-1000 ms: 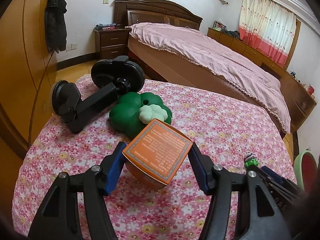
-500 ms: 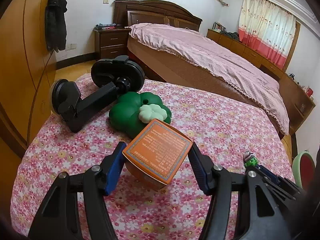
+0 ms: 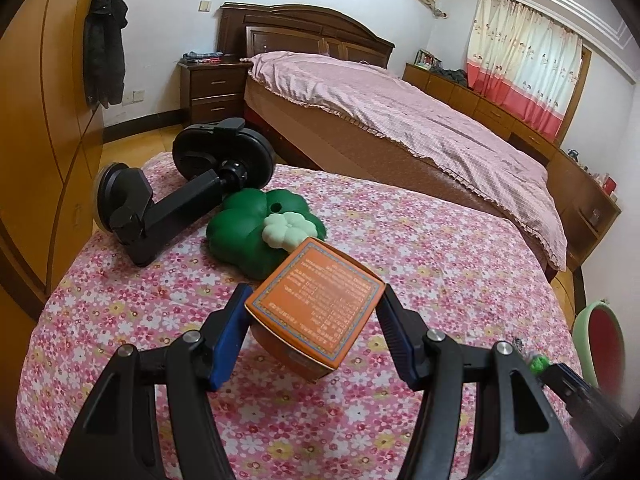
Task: Collect trash
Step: 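Carry the box and toy figure over the red bucket and open both grippers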
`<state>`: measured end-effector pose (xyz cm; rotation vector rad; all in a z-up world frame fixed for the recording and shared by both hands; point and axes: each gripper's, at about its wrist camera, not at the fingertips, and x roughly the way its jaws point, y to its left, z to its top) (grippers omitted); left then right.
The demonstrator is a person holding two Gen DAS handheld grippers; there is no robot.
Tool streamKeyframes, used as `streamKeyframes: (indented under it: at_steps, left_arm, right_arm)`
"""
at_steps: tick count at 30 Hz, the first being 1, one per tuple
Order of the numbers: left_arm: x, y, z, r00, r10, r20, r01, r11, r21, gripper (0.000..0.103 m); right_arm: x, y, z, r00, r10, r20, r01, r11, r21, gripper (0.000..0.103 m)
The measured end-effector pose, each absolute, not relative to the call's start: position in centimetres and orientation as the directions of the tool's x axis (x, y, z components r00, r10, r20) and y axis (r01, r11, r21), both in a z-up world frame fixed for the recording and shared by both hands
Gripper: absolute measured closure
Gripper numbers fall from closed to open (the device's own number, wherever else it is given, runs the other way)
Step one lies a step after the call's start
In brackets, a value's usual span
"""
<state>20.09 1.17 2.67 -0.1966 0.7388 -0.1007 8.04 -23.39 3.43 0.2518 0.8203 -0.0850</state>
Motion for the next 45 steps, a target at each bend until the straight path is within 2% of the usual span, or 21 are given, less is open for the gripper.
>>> streamKeyframes:
  at_steps: [14,28,45]
  left_arm:
    - [18.6,-2.2,3.4,0.746,-0.216,-0.630,0.131,0.975,-0.179,0.040]
    - [16.5,-6.9,5.6,0.704,-0.329,-0.629,0.254,0.944,-0.209,0.040]
    - [13.1,-19.0,7.5,0.541,-0.542,-0.643,0.484,0.826,-0.289,0.040]
  right_arm:
    - [0.4,-30.1,7.2,0.750,-0.084,-0.656,0.308,0.922,0.234,0.088]
    - [-3.5,-37.5,10.4,0.791,-0.209,-0.575,0.428,0.860,0.278,0.089]
    - [-5.4,-45.7,7.8,0.755,-0.306,-0.580,0.549,0.778,0.304,0.087]
